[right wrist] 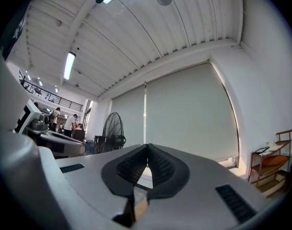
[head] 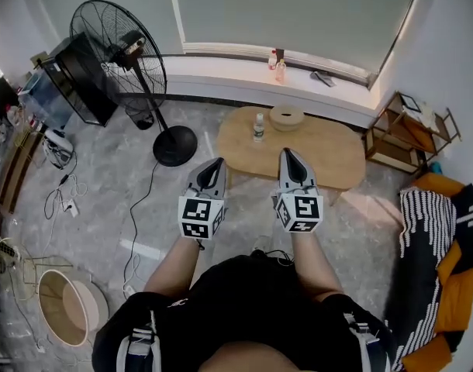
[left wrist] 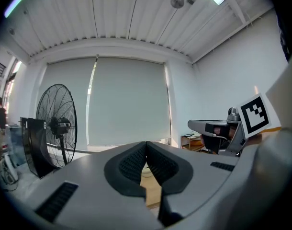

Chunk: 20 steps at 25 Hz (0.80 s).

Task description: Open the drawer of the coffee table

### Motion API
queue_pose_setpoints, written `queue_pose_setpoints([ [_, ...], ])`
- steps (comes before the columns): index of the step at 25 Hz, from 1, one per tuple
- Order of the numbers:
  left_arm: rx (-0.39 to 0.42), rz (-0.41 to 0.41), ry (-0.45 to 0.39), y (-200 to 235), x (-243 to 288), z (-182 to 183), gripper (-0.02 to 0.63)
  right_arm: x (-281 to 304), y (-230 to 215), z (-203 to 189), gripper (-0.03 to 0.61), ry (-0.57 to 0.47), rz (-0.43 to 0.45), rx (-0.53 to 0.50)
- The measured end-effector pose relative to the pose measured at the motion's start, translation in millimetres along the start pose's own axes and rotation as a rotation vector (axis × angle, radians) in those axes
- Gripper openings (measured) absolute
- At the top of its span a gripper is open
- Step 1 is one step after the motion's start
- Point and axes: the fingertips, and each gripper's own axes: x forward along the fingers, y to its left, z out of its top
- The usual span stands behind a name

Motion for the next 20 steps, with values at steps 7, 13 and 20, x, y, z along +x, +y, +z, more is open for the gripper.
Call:
queue_pose_setpoints([
  [7, -0.012, 0.028, 0.06, 3.5, 121.9, 0.7, 0.021, 87.0, -93.4, -22.6, 0.017, 0.046, 0.02, 0.031],
  [13, -0.006, 0.05, 0.112, 12.0, 203.6, -3.9, 0.021, 141.0, -152.2, -49.0, 0.017, 0.095, 0.027, 0.058],
  [20, -0.03, 0.051, 0.171, 27.9, 254.2, -29.5, 0.021, 175.0, -181.5, -81.8, 0.017, 0.144, 0.01, 0.087],
])
